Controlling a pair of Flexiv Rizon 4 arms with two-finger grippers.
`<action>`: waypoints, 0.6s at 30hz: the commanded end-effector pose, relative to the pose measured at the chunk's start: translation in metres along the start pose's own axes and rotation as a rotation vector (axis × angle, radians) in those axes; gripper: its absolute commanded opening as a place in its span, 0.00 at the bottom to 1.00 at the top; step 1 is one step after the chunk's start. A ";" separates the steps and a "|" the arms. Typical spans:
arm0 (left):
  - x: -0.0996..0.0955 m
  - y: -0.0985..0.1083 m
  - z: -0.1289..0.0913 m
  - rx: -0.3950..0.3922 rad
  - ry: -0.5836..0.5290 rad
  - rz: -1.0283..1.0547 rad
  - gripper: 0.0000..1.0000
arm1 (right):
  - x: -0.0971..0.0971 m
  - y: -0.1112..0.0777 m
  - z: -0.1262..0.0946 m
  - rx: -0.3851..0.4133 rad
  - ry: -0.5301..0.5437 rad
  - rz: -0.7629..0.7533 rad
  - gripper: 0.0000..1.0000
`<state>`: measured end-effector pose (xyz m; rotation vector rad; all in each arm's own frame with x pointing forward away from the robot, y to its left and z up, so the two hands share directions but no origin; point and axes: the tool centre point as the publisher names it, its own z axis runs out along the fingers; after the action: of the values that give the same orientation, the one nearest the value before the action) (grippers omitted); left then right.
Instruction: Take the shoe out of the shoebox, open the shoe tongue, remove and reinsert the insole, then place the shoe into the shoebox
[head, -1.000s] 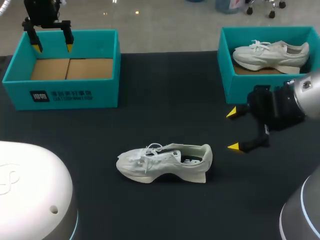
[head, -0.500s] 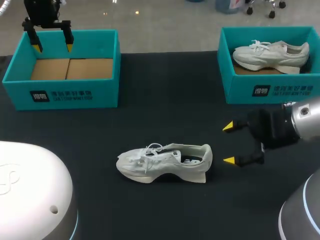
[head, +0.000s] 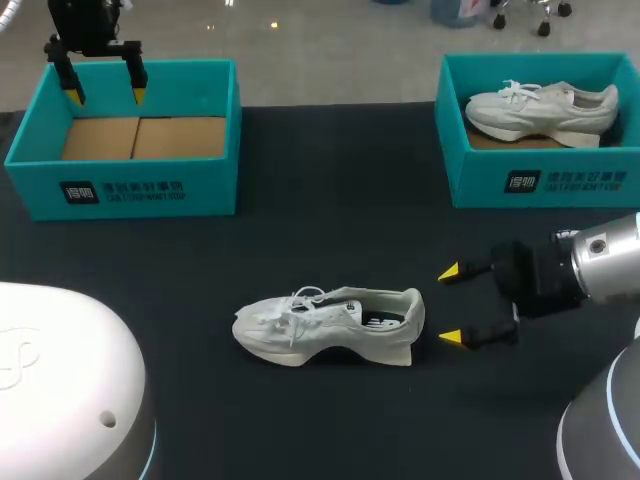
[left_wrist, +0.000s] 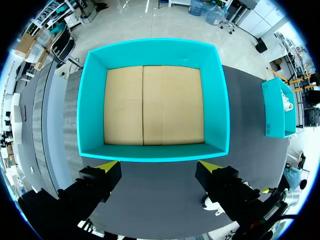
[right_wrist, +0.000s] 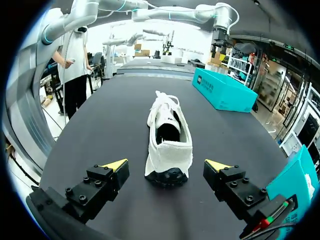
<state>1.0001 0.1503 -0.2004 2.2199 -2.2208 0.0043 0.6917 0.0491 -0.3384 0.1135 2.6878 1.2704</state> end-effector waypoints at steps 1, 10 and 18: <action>0.000 0.000 0.000 -0.001 -0.001 0.000 1.00 | -0.002 -0.004 0.020 -0.005 0.000 0.012 1.00; 0.000 0.000 0.000 -0.001 -0.001 0.000 1.00 | -0.002 -0.011 0.040 0.014 -0.019 0.044 1.00; 0.000 0.000 0.000 -0.001 -0.001 0.000 1.00 | -0.001 -0.013 0.056 -0.002 -0.009 0.060 1.00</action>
<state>1.0001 0.1503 -0.2004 2.2198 -2.2208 0.0044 0.6986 0.0771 -0.3761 0.1993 2.6947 1.2810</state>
